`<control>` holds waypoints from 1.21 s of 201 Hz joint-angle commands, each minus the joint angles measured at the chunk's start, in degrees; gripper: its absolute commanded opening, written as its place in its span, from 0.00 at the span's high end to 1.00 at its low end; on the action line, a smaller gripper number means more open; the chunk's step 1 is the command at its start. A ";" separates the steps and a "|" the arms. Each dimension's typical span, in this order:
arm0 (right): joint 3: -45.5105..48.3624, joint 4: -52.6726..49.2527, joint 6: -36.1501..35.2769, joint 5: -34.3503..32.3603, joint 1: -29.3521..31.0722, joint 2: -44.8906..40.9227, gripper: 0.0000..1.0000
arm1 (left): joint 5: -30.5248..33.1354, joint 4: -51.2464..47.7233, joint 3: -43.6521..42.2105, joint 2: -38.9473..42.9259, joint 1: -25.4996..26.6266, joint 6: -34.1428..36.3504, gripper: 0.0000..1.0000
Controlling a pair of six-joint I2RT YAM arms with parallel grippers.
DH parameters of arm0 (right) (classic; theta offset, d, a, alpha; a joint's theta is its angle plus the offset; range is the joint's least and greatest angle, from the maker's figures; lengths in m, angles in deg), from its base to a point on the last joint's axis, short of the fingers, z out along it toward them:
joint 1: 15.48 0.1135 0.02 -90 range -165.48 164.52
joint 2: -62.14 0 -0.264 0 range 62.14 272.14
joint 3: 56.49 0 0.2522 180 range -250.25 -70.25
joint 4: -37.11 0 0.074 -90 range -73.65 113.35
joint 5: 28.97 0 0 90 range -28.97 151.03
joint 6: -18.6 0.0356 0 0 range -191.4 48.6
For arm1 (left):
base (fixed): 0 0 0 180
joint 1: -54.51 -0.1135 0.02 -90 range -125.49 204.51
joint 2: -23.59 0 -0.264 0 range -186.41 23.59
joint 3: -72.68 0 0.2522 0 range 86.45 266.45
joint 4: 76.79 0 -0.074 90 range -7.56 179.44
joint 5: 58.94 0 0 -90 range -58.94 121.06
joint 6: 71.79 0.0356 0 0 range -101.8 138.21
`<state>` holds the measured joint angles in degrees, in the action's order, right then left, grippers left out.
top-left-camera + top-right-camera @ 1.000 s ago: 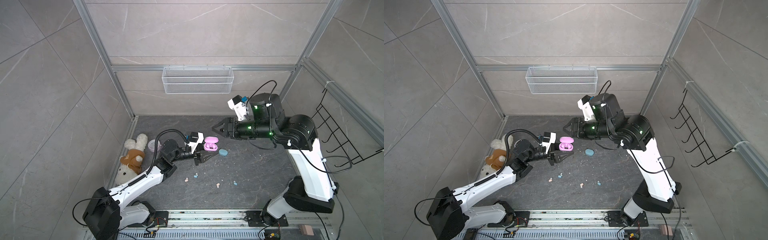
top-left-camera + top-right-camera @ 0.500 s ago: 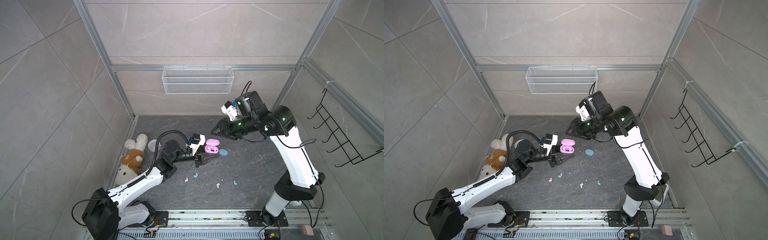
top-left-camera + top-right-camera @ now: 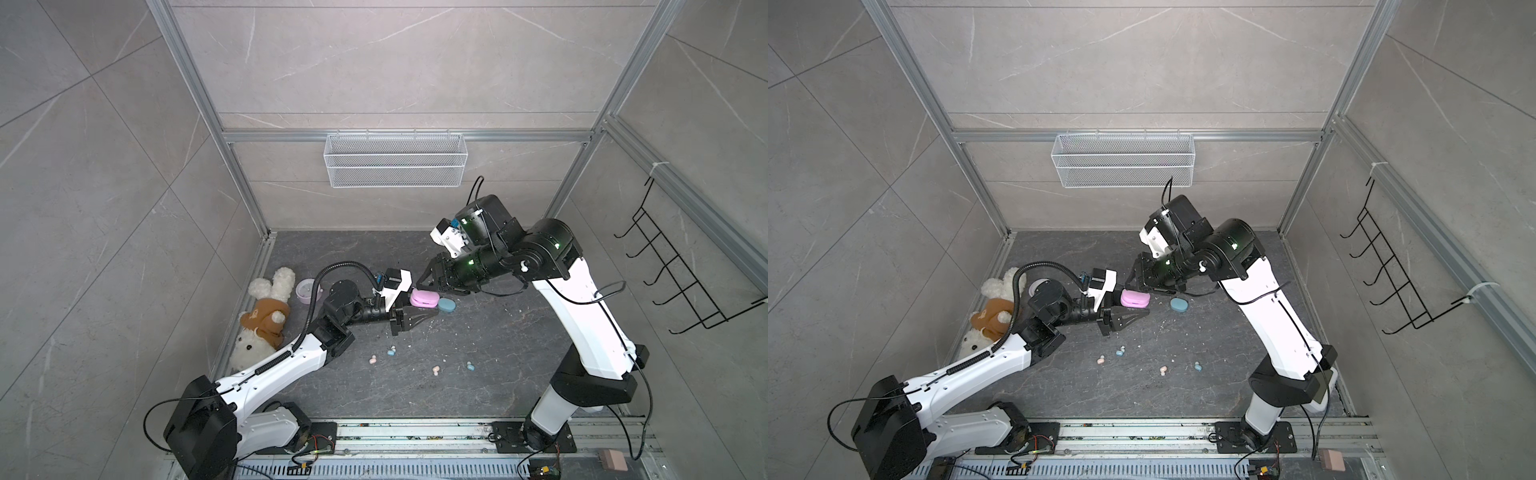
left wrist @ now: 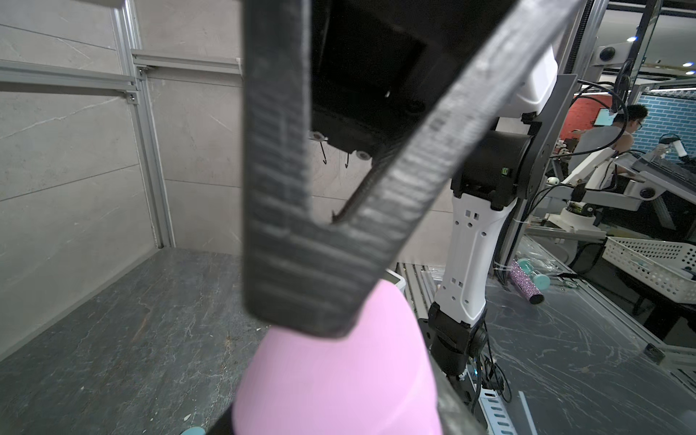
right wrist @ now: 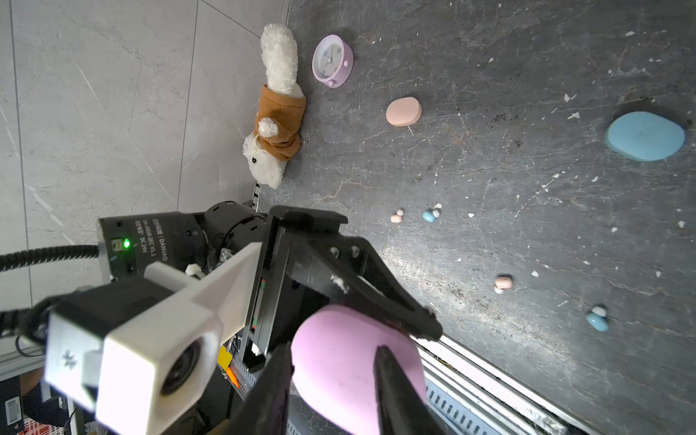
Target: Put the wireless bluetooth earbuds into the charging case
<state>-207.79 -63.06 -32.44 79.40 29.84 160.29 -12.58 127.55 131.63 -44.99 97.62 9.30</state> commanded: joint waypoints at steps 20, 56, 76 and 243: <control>2.38 -2.96 0.76 -2.03 1.51 -2.48 0.61 | 1.03 1.29 1.68 1.32 0.07 1.72 0.71; 5.21 -2.89 0.74 -1.88 1.88 -2.90 0.61 | 1.08 1.36 1.72 1.34 0.11 1.61 0.70; 5.09 -3.08 0.80 -2.34 1.85 -2.67 0.61 | 1.13 1.29 1.69 1.43 0.17 1.76 0.71; 16.84 5.43 9.76 -4.66 1.89 -4.69 0.18 | 2.29 -7.65 3.21 1.08 1.59 8.03 0.70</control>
<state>-194.24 -61.93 -24.57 74.04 31.43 157.78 -10.61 118.07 132.18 -45.01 98.80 15.22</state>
